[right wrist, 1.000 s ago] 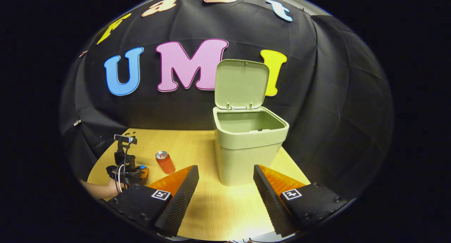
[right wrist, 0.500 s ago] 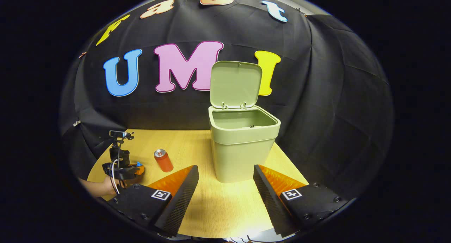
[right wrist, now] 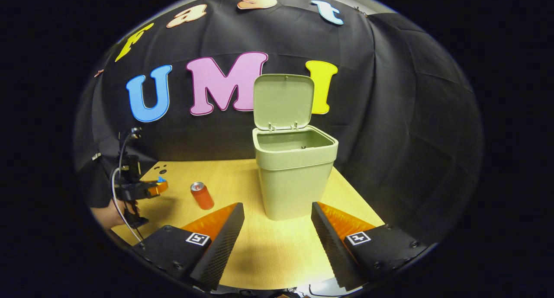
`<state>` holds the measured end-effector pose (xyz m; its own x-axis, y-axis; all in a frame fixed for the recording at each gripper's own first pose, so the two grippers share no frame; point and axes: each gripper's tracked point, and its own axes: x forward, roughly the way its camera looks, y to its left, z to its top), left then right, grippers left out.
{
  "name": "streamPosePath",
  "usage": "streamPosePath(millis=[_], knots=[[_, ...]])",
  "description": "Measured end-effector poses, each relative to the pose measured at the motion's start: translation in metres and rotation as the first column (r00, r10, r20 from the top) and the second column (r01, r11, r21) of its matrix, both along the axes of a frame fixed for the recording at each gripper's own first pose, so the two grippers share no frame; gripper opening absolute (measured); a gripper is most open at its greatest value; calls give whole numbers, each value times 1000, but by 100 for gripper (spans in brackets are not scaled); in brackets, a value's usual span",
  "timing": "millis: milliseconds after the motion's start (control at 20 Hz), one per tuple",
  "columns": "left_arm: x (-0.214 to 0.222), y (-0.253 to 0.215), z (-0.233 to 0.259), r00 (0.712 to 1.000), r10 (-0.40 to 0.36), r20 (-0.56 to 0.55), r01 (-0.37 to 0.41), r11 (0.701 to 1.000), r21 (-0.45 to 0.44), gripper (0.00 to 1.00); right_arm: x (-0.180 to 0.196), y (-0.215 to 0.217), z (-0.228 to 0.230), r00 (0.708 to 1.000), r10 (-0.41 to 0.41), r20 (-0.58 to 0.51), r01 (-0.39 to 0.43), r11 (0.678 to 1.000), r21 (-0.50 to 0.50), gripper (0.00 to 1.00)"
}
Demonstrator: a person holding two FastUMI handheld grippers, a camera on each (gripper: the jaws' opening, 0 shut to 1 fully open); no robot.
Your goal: Press the lid of the desktop garbage bin to open it, pick up the crumpled paper on the desktop and throw it into the bin, then pick up the pop can on the desktop and drop it into the bin, and finally close the garbage bin lid.
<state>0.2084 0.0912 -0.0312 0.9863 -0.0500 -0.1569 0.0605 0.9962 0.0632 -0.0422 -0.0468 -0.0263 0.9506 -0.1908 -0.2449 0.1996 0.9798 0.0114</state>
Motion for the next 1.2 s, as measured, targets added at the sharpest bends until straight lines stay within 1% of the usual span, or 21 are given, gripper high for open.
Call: streamPosePath(millis=[200,350,500,700,750,800,850,1050,1100,1150,1200], knots=[[-17,-41,62,994,-73,86,74,997,-7,37,11,-20,5,1000,8,16,-8,1000,2,98],[-25,-95,102,977,-167,133,167,986,7,36,20,-37,12,999,23,33,-23,1000,1,98],[-35,-151,126,954,-252,164,252,967,17,36,27,-51,16,998,33,50,-33,999,11,98],[-41,-225,140,915,-366,171,372,928,1,35,30,-70,11,998,32,47,-33,999,12,98],[-40,-244,142,902,-396,169,402,916,2,33,29,-76,8,999,30,42,-30,999,14,98],[-40,-257,142,894,-416,167,421,907,5,33,28,-80,7,999,27,38,-27,999,17,98],[-38,-271,141,884,-438,161,442,897,11,36,27,-85,4,999,22,33,-22,1000,19,98],[-34,-323,140,849,-507,149,507,861,44,36,23,-106,0,1000,-4,27,3,999,33,98],[-33,-335,138,840,-524,143,523,851,50,34,21,-111,-1,1000,-11,28,10,999,40,98],[-32,-344,137,833,-536,138,535,843,53,34,19,-115,-2,999,-18,28,17,999,47,98],[-30,-354,135,826,-548,133,546,836,55,36,19,-119,-5,999,-23,25,22,998,53,98]])
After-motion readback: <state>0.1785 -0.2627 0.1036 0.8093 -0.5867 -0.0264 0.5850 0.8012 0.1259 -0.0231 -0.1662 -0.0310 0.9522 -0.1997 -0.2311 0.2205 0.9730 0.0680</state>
